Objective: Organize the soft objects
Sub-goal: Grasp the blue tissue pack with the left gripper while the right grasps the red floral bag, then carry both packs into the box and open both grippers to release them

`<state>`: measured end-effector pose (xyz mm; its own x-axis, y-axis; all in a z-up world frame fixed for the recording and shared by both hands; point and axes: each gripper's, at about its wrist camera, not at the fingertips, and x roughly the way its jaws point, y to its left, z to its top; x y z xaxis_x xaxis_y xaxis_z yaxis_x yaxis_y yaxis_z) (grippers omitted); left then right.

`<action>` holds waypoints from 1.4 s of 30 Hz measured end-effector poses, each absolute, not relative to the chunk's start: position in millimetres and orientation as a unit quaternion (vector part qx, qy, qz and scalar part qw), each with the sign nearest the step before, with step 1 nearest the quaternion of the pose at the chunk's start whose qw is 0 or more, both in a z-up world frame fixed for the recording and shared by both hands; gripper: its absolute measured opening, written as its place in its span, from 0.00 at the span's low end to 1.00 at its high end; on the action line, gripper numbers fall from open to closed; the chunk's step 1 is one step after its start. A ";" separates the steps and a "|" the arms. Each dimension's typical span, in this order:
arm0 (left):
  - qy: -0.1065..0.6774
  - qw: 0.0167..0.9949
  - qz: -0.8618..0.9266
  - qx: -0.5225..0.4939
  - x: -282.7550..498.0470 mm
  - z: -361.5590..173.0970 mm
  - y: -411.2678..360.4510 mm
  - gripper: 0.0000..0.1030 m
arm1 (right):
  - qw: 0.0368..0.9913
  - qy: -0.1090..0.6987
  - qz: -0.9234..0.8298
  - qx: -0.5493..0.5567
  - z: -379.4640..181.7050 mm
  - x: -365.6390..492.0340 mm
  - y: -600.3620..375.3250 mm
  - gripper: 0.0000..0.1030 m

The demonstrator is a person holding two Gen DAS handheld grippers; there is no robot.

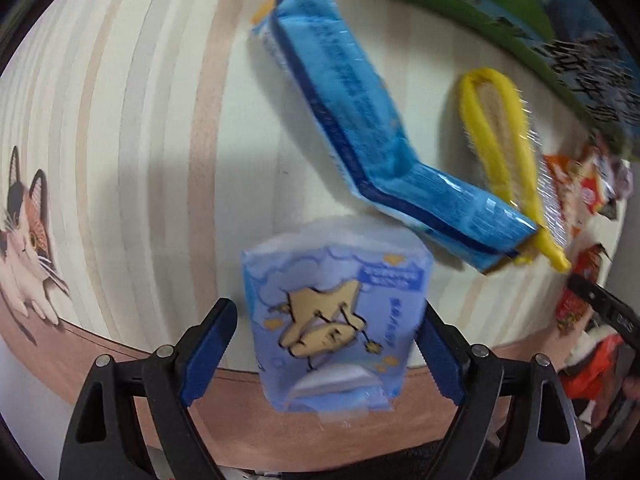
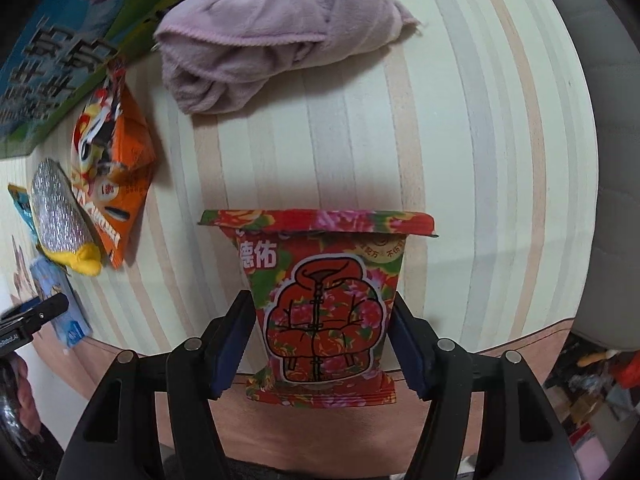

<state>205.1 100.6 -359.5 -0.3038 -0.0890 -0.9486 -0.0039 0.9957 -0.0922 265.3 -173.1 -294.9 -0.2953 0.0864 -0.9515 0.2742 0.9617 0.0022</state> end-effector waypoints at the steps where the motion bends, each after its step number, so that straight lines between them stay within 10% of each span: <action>1: 0.806 0.591 -0.032 -0.022 221.6 -362.5 101.7 0.84 | 0.584 0.800 -0.082 0.109 -295.6 265.7 -172.5 0.66; 11: 0.805 0.592 -0.030 0.008 204.0 -356.6 69.3 0.46 | 0.593 0.797 -0.073 0.084 -297.5 249.4 -150.7 0.47; 25: 0.756 0.639 -0.126 -0.062 188.3 -238.4 13.2 0.44 | 0.626 0.765 0.044 0.142 -215.1 245.9 -92.1 0.46; 35: 0.664 0.727 -0.173 -0.034 322.6 -139.4 -50.0 0.44 | 0.729 0.668 0.061 0.137 -71.9 360.6 -105.8 0.46; 42: 0.678 0.723 -0.134 -0.017 445.6 -177.2 -45.0 0.44 | 0.725 0.676 -0.004 0.129 -102.2 450.3 -133.8 0.46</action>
<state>445.6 -45.0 -177.2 0.0461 -0.2169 -0.9751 0.1699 0.9636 -0.2063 450.3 -133.8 -102.2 0.0855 0.1684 -0.9820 0.1814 0.9665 0.1816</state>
